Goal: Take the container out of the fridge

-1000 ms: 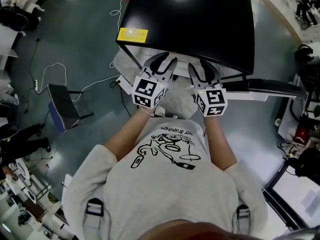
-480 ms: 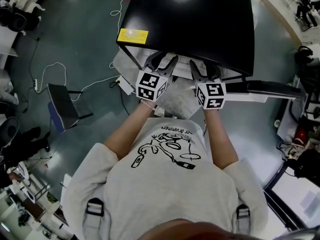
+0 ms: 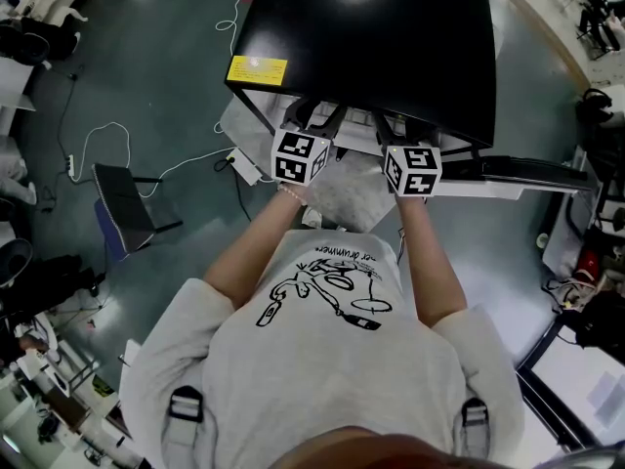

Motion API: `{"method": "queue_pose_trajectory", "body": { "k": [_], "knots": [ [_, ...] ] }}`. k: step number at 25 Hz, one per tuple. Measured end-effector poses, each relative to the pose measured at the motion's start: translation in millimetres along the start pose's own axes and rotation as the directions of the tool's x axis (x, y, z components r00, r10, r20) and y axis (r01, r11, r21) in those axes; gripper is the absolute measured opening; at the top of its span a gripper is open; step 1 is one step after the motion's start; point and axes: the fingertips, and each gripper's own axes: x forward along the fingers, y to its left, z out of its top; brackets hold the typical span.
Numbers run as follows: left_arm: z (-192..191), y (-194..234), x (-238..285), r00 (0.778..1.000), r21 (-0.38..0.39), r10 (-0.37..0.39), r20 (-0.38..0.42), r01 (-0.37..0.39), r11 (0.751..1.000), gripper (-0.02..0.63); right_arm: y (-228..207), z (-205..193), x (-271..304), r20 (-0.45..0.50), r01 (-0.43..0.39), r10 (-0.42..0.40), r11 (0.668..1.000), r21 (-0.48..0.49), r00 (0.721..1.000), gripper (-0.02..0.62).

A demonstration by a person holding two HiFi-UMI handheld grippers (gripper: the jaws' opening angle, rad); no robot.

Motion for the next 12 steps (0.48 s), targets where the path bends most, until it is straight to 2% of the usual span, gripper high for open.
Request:
{"method": "queue_pose_trajectory", "body": {
  "k": [12],
  "knots": [
    [-8.7, 13.7, 16.9, 0.999, -0.027, 0.031, -0.027, -0.032, 0.999, 0.225, -16.7, -10.6, 22.6, -0.033, 0.025, -0.023, 0.998, 0.064, 0.999, 0.267]
  ]
}}
